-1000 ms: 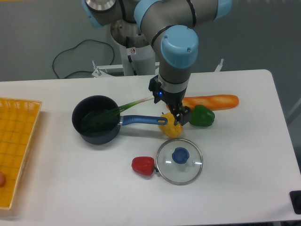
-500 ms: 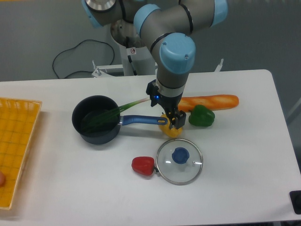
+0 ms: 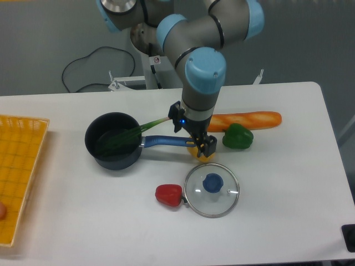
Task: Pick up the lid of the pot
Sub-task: 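Move the gripper from the yellow pepper toward the glass lid's blue knob, then lower the gripper over the blue knob of the glass lid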
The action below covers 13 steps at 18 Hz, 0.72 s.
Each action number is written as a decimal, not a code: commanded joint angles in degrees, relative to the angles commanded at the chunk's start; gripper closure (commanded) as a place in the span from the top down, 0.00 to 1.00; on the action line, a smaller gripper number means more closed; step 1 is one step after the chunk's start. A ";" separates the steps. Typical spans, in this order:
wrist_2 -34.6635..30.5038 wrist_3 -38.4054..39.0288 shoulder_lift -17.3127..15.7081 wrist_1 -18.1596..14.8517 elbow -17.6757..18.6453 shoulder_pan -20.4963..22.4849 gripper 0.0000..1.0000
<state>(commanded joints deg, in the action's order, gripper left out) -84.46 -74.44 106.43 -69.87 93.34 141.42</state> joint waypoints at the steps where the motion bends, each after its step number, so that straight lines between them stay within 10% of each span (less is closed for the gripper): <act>1: -0.26 0.09 0.18 0.26 0.17 -0.09 1.00; 13: -2.29 15.45 3.60 0.09 -2.37 2.28 1.00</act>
<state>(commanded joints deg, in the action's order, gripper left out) -86.75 -59.00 110.03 -69.79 90.97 143.70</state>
